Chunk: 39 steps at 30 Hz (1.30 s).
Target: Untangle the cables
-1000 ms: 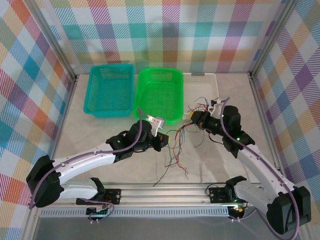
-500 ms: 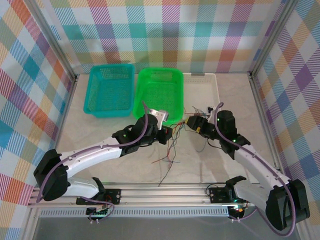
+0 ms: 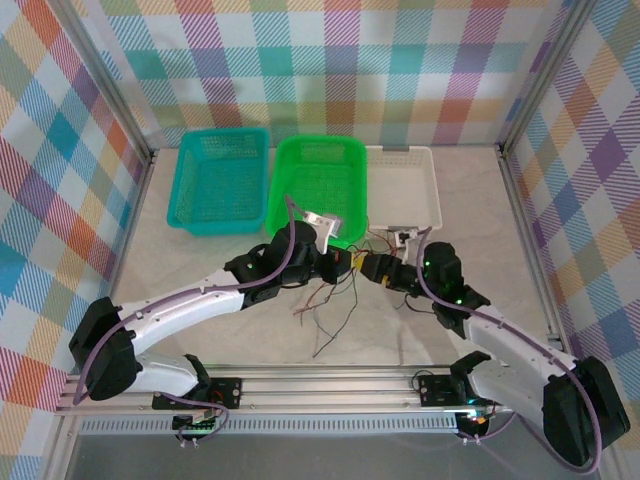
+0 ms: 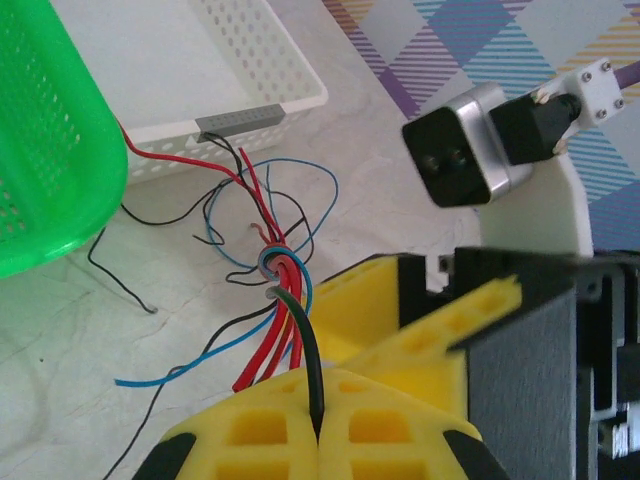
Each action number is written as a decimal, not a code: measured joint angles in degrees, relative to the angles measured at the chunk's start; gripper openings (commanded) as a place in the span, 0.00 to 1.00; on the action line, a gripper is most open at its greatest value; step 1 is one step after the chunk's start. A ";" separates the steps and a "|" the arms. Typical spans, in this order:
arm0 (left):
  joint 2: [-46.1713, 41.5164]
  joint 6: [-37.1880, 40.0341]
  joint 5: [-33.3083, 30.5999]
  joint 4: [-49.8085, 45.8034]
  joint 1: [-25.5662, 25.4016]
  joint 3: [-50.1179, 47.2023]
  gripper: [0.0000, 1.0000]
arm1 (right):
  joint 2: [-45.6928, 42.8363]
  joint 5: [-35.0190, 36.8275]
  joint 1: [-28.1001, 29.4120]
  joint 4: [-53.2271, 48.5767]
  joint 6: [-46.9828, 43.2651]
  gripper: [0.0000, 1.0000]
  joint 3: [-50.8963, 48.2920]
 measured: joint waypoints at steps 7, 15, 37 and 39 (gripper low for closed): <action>0.22 -0.92 0.35 0.02 -0.02 0.00 0.00 | 3.82 1.79 2.12 5.09 1.27 0.62 -0.02; 0.22 -2.01 -0.44 1.60 -0.17 -0.37 0.00 | 4.28 6.71 4.15 9.77 2.19 0.54 -0.96; -5.55 -9.03 4.46 7.96 -4.90 -3.26 0.00 | 0.70 19.02 6.45 14.80 3.78 0.42 -3.04; -5.90 -9.46 4.57 7.93 -5.01 -3.74 0.00 | 0.35 19.82 6.93 14.82 3.34 0.34 -3.04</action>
